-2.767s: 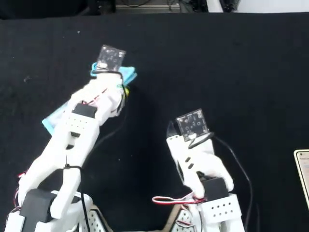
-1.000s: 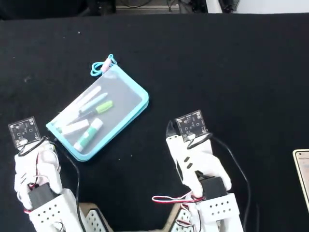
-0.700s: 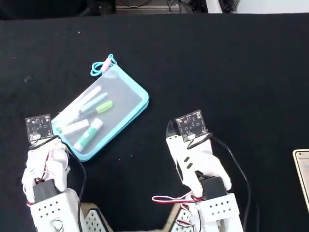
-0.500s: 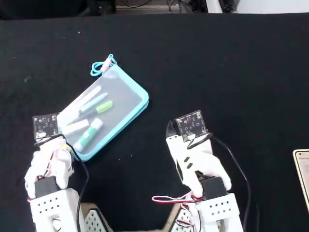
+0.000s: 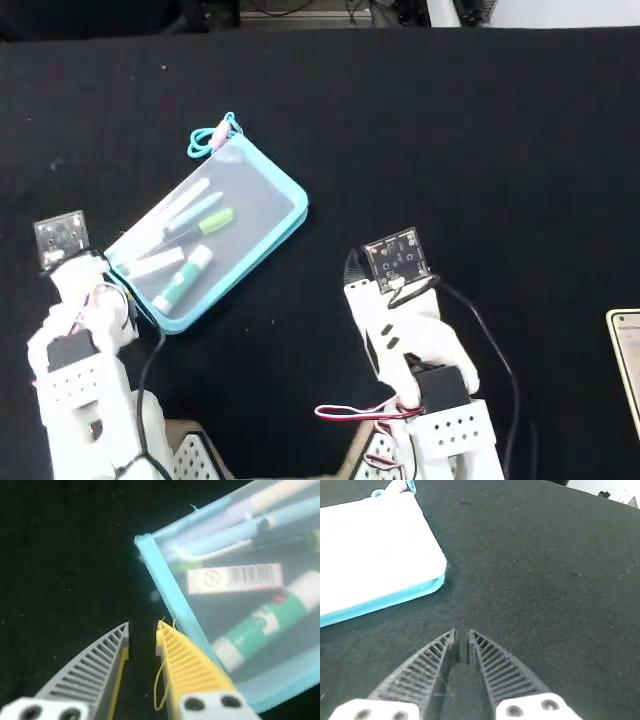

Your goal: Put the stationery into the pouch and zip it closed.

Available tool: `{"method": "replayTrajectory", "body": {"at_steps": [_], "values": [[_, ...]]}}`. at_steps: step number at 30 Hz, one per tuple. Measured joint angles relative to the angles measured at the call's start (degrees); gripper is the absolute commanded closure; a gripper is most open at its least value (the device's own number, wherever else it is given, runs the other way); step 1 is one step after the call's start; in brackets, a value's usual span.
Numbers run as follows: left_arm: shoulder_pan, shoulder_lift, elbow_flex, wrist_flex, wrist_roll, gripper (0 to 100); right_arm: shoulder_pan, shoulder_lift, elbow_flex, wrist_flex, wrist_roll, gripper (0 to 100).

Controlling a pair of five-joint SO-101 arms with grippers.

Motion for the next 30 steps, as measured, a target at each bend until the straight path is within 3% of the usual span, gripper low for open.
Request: {"method": "replayTrajectory", "body": {"at_steps": [8,17,30], "values": [[-0.09,20.04,-6.95,-10.2,2.02,90,0.0,0.0,0.0,0.0,0.0,96.7],[1.85,37.8,-18.2,-10.73,11.08,90,0.0,0.0,0.0,0.0,0.0,96.7],[24.35,39.03,-23.3,-11.25,14.07,90,0.0,0.0,0.0,0.0,0.0,96.7]]}}
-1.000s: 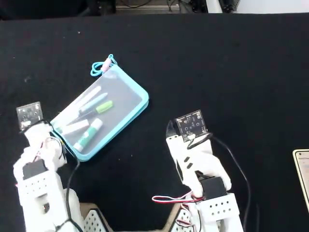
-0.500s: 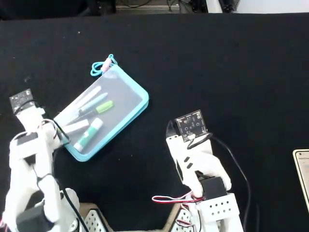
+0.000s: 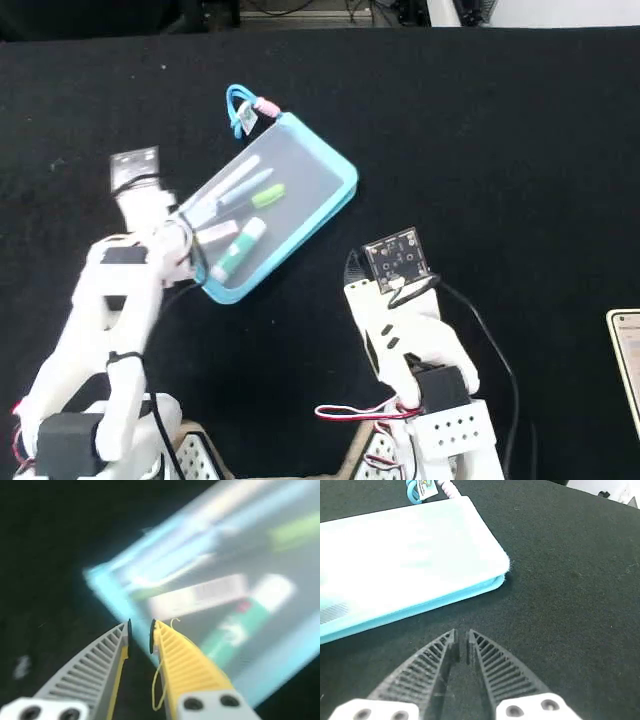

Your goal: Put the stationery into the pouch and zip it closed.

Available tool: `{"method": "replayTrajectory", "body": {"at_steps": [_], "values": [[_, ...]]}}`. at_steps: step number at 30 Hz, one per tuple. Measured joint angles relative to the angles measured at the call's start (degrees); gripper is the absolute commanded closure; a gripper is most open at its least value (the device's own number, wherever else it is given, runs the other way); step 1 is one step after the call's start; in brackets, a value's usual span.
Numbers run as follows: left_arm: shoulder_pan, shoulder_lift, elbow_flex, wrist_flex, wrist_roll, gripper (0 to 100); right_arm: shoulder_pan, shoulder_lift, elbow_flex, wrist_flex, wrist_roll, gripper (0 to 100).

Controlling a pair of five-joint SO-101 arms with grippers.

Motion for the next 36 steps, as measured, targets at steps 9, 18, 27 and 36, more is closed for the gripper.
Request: {"method": "replayTrajectory", "body": {"at_steps": [9,18,27,36], "values": [[1.49,0.0,-2.73,8.97,0.0,97,0.0,0.0,0.0,0.0,0.0,96.7],[-2.29,0.0,-6.77,26.55,0.0,97,0.0,0.0,0.0,-0.09,0.0,96.7],[-2.2,0.0,-6.59,36.92,0.09,97,-0.44,0.0,0.0,3.87,0.0,96.7],[-2.2,-13.98,7.38,29.36,0.09,97,-0.53,0.0,0.0,17.05,0.09,96.4]]}}
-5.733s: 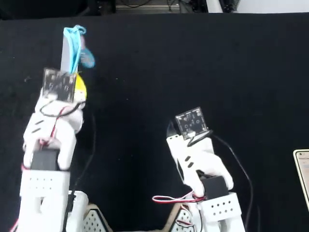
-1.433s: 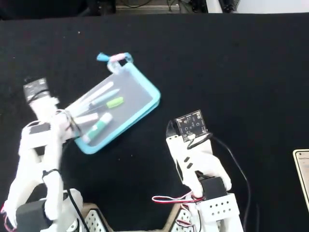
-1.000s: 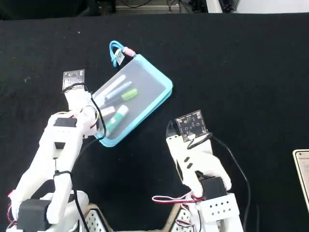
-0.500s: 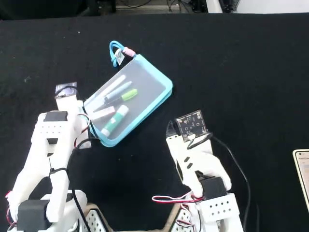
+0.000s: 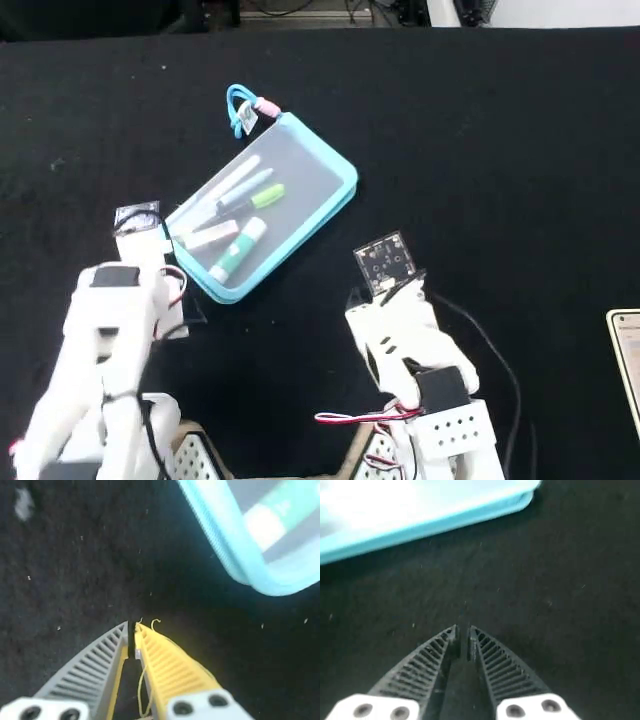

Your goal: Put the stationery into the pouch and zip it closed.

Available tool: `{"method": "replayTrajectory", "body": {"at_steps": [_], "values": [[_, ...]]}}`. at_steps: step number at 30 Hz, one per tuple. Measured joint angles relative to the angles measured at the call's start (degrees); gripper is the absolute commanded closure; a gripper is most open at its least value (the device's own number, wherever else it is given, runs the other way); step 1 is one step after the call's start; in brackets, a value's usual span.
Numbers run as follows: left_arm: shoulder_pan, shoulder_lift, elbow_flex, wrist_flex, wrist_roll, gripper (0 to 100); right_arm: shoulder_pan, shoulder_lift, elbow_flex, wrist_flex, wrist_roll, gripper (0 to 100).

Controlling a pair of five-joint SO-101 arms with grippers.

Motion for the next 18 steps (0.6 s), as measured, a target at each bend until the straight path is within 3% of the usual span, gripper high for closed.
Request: {"method": "replayTrajectory", "body": {"at_steps": [15,18], "values": [[0.0,-39.65,19.78,-0.44,0.0,97,0.0,0.0,0.0,7.03,-0.09,96.6],[0.0,-45.1,23.74,-0.44,0.0,97,0.0,-0.44,0.0,8.26,-3.08,96.6]]}}
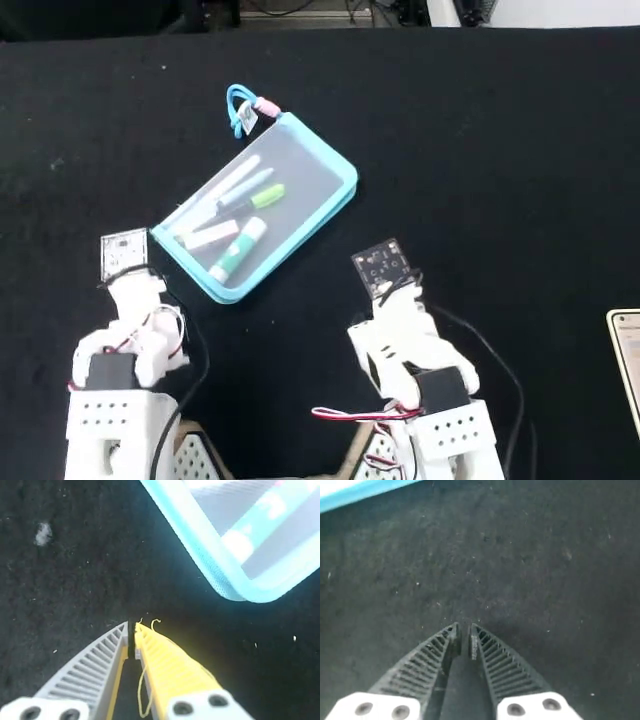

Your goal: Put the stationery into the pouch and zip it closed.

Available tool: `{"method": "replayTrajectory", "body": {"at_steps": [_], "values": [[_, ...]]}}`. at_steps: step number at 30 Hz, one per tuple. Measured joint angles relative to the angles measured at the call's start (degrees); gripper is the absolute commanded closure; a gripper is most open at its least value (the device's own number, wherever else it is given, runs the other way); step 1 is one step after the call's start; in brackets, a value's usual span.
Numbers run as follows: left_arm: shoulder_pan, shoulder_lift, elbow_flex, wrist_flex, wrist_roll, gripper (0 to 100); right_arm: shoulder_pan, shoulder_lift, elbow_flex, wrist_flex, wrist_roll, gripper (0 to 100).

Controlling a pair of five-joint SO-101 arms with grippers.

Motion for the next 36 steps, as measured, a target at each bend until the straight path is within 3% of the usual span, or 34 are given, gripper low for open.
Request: {"method": "replayTrajectory", "body": {"at_steps": [5,14,36], "values": [[0.0,-7.74,5.19,0.0,-3.87,97,3.78,-0.09,0.0,0.09,-6.86,96.6],[0.0,-19.96,8.44,6.42,-7.21,97,6.33,-0.09,0.0,-1.23,-6.51,96.4],[0.0,-19.52,8.7,6.95,-7.21,97,6.68,-0.18,2.55,-1.23,-6.51,96.5]]}}
